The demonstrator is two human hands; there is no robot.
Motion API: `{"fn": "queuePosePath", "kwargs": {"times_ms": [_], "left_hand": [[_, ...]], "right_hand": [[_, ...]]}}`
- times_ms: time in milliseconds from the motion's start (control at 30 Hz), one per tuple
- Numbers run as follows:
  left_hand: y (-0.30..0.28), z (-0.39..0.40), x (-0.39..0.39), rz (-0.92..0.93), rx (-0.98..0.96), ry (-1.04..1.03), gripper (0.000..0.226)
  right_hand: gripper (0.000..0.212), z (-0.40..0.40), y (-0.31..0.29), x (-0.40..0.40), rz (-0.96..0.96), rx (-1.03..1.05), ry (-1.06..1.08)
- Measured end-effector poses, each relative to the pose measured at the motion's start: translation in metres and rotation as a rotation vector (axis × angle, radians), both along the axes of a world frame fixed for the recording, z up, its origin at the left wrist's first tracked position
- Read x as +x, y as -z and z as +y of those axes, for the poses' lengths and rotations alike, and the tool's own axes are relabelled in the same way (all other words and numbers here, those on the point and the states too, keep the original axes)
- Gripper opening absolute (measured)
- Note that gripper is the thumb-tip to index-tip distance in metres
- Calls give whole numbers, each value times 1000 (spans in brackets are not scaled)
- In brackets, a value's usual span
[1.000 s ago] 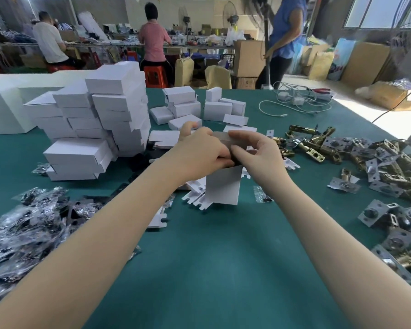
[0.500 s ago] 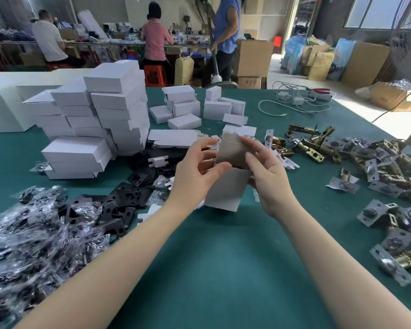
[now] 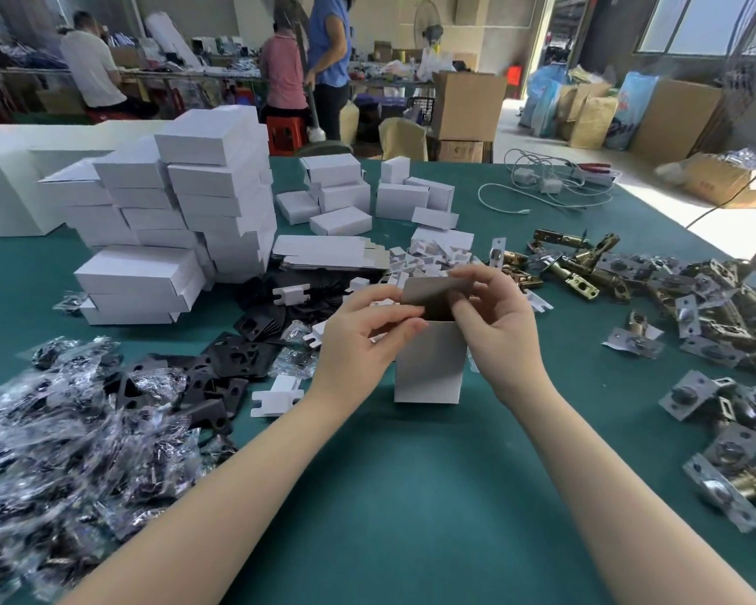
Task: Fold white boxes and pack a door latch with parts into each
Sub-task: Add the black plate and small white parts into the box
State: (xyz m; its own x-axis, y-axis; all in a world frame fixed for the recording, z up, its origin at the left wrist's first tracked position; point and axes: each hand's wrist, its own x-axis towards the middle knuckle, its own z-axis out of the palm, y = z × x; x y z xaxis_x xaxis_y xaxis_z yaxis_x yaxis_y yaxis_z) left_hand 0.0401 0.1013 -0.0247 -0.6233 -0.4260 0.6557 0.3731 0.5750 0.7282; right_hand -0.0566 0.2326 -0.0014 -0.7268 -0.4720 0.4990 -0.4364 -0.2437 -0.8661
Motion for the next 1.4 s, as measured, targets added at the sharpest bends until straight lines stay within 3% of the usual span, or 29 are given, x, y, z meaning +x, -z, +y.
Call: {"fn": "queuePosePath", "kwargs": {"times_ms": [267, 433, 533, 633, 833, 1033, 1400], "left_hand": [[-2, 0, 0, 89, -1, -8, 17], [-2, -1, 5, 61, 201, 50, 42], [3, -7, 6, 23, -43, 7, 33], [11, -10, 6, -16, -243, -13, 29], [8, -5, 5, 23, -148, -33, 25], [-1, 0, 8, 9, 43, 28, 15], [6, -6, 7, 13, 86, 102, 16]], "right_hand": [[32, 1, 2, 0, 23, -23, -10], [22, -7, 3, 6, 53, 16, -49], [7, -5, 3, 6, 74, 17, -60], [17, 0, 8, 4, 160, 59, -48], [13, 2, 13, 4, 331, 97, 5], [14, -1, 9, 3, 213, 67, 40], [22, 4, 8, 6, 285, 29, 9]]}}
